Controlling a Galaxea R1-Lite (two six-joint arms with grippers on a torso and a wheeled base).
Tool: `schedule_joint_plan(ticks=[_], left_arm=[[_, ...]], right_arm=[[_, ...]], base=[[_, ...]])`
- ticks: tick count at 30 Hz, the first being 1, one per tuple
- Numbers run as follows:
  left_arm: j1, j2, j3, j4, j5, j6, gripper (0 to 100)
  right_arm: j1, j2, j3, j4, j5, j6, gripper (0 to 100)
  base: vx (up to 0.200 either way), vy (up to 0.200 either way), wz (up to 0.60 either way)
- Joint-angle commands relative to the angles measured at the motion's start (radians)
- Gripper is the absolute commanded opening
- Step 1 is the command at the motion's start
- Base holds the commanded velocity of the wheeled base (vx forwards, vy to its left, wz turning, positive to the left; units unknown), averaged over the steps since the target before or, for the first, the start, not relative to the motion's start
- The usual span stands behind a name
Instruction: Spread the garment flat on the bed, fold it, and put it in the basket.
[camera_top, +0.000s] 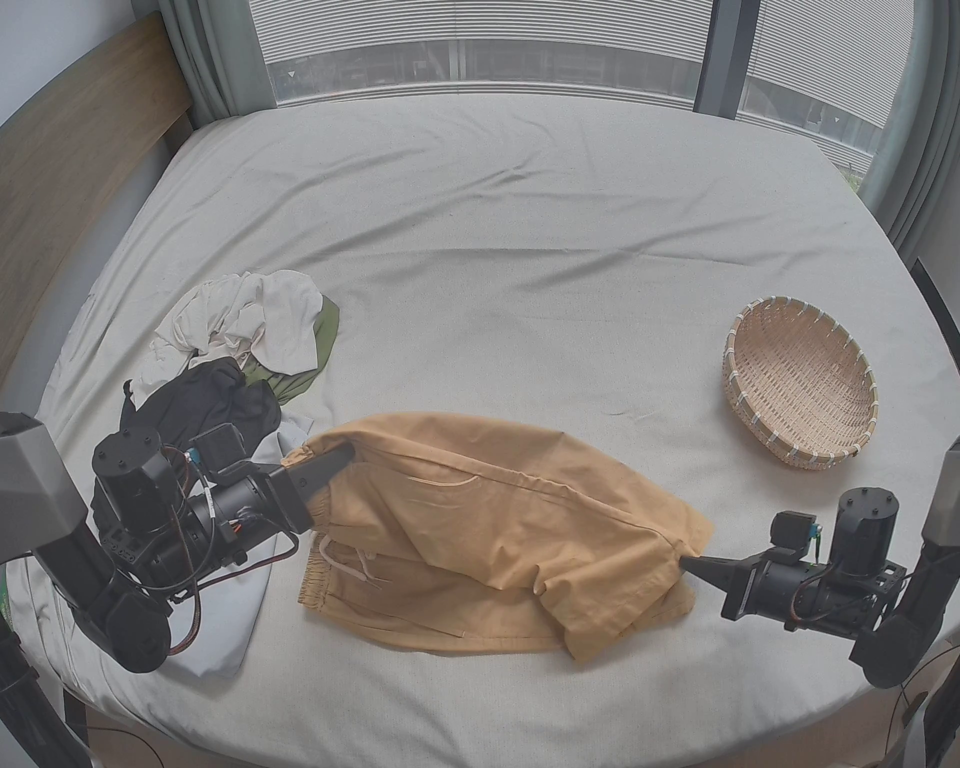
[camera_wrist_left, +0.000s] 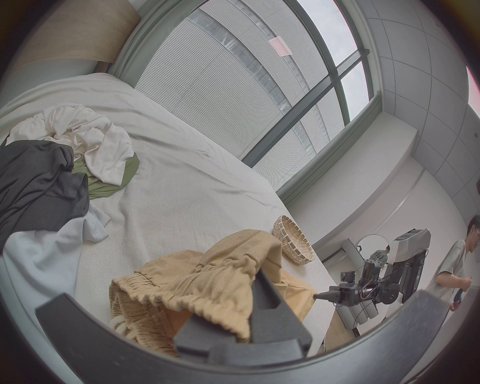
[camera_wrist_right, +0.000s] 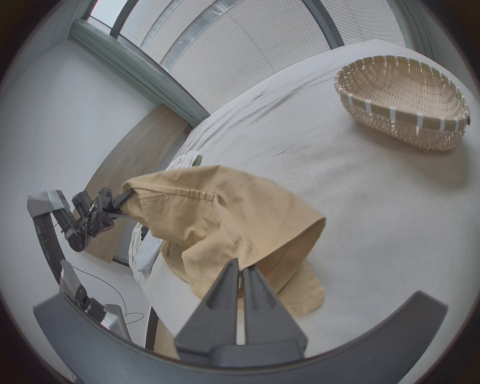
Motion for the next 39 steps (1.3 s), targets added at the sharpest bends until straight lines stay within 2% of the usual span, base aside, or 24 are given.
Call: schedule_joint_plan(ticks=[1, 4, 5, 8, 14, 15, 18, 22, 24, 30, 39], left_arm=[[0.000, 0.004, 0.007, 0.000, 0.001, -0.001, 0], [-0.003, 0.002, 0.014, 0.000, 0.001, -0.001, 0], [-0.003, 0.002, 0.014, 0.000, 0.001, -0.001, 0], [-0.008, 0.007, 0.030, 0.000, 0.001, -0.001, 0], [-0.014, 0.013, 0.046, -0.001, 0.002, 0.003, 0], [-0.014, 0.013, 0.046, -0.001, 0.002, 0.003, 0], [-0.014, 0.013, 0.048, -0.001, 0.002, 0.003, 0], [-0.014, 0.013, 0.056, -0.001, 0.002, 0.004, 0], [-0.014, 0.013, 0.056, -0.001, 0.002, 0.004, 0], [-0.014, 0.010, 0.054, -0.001, 0.002, 0.004, 0], [-0.014, 0.004, 0.057, -0.001, 0.002, 0.007, 0]], right_arm=[[-0.079, -0.167, -0.059, 0.120, 0.065, 0.024, 0], [-0.102, -0.248, -0.130, 0.223, 0.106, 0.073, 0], [-0.103, -0.251, -0.134, 0.229, 0.106, 0.076, 0], [-0.094, -0.283, -0.192, 0.363, 0.115, 0.111, 0], [-0.089, -0.184, -0.192, 0.356, 0.160, 0.119, 0], [-0.088, -0.178, -0.191, 0.352, 0.160, 0.119, 100], [-0.085, -0.135, -0.183, 0.323, 0.161, 0.124, 100], [-0.057, -0.030, -0.122, 0.152, 0.158, 0.128, 100], [-0.049, -0.004, -0.111, 0.119, 0.158, 0.131, 100], [-0.002, 0.154, -0.071, -0.139, 0.146, 0.211, 100], [0.029, 0.186, -0.131, -0.139, 0.086, 0.231, 100]], base=[[0.000, 0.000, 0.00], [0.000, 0.000, 0.00], [0.000, 0.000, 0.00], [0.000, 0.000, 0.00], [0.000, 0.000, 0.00], [0.000, 0.000, 0.00], [0.000, 0.000, 0.00], [0.000, 0.000, 0.00], [0.000, 0.000, 0.00], [0.000, 0.000, 0.00], [0.000, 0.000, 0.00]])
